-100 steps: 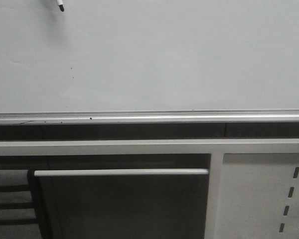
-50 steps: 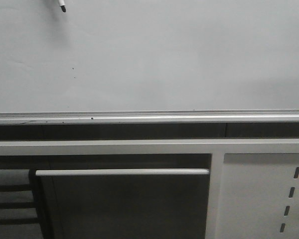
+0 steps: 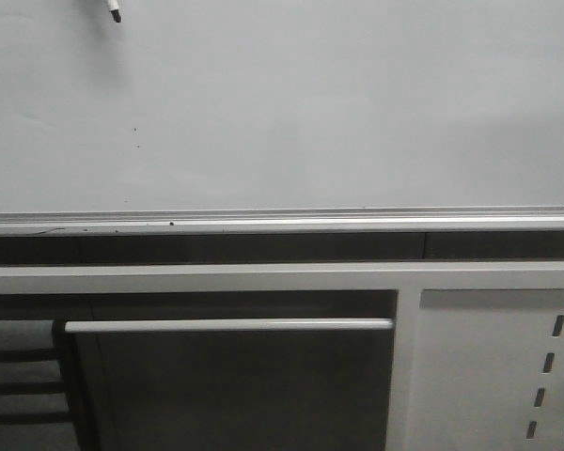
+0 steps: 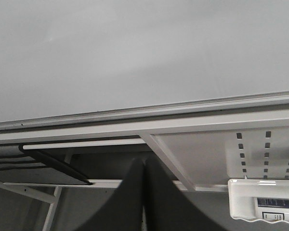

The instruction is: Write number 1 on whiteboard

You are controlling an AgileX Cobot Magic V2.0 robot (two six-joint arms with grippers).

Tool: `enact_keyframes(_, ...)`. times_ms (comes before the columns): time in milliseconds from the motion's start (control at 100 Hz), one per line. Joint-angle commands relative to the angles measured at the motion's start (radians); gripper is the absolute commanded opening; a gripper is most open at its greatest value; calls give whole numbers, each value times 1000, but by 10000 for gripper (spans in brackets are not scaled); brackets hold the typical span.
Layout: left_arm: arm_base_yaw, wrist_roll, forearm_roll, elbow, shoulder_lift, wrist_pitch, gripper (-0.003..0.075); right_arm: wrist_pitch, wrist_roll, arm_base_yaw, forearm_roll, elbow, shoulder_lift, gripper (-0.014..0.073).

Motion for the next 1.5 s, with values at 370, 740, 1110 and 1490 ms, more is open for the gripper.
enact_keyframes(370, -166, 90, -105, -37, 87, -251, -20, -67, -12, -3, 12, -37, 8, -52)
enact_keyframes(740, -296, 88, -141, 74, 101, -540, -21, -75, -12, -3, 12, -37, 8, -52)
enact_keyframes(1110, -552, 116, -167, 96, 278, -884, -21, -87, -12, -3, 12, -37, 8, -52)
enact_keyframes(1490, -605, 217, -210, -61, 458, -818, -15, -67, -12, -3, 6, -37, 8, -52)
